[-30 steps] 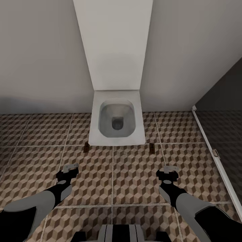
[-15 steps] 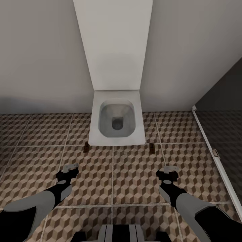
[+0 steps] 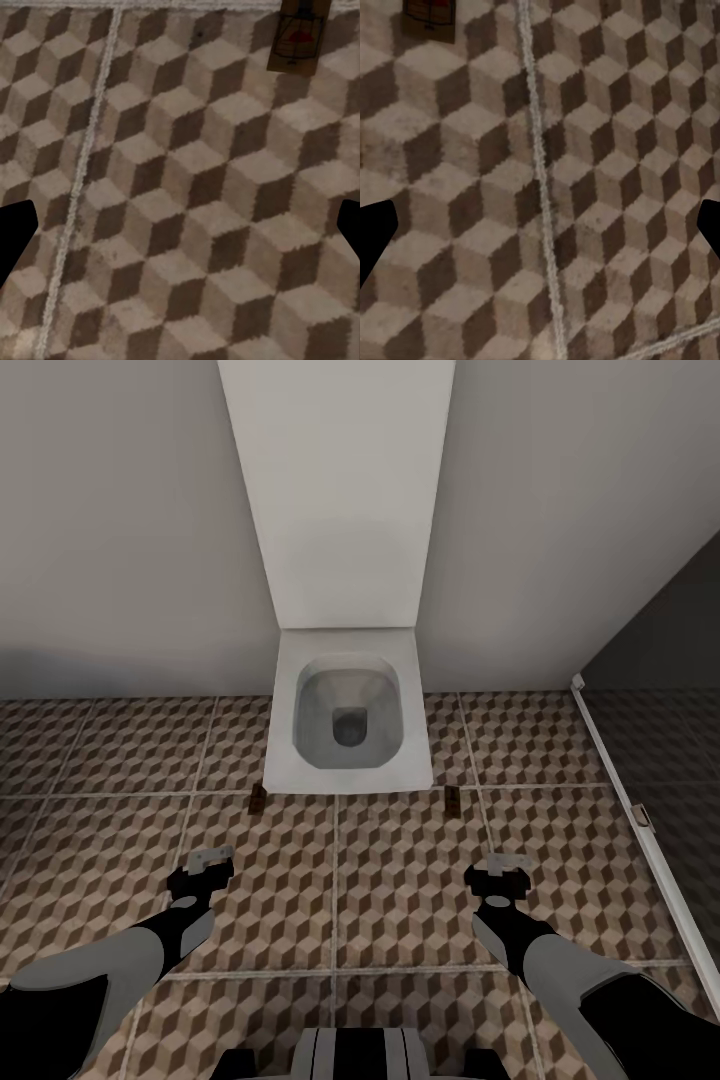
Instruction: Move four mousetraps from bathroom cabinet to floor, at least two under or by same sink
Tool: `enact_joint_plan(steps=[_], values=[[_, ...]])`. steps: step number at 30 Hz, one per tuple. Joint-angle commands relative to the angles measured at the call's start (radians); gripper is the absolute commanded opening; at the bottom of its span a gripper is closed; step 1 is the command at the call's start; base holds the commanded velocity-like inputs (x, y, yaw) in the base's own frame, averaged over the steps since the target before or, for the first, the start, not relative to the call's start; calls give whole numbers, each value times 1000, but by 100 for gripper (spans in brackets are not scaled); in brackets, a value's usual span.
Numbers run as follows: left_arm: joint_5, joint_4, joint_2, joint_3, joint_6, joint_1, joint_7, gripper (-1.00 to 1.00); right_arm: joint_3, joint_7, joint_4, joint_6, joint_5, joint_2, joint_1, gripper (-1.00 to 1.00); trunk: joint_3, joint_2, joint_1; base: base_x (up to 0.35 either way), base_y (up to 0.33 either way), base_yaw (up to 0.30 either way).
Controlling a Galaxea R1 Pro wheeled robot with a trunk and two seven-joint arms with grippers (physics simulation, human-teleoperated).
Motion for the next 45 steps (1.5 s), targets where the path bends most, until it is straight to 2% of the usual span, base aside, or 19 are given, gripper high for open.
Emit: enact_joint_plan(steps=[1, 18, 35, 45], values=[[0, 0, 0, 0, 0, 0, 0, 100, 0, 0, 0, 0, 0, 0, 0, 100, 0, 0, 0, 0, 0, 0], [0, 0, -1, 1, -14, 3, 1, 100, -1, 0, 0, 0, 0, 0, 0, 100, 0, 0, 0, 0, 0, 0], [3, 1, 1, 3, -11, 22, 2, 100, 2, 2, 4, 0, 1, 0, 6, 100, 53, 119, -65, 0, 0, 0], [4, -6, 34, 3, -5, 81, 0, 100, 2, 3, 12, 0, 2, 4, 18, 100, 85, 189, -104, 0, 0, 0]])
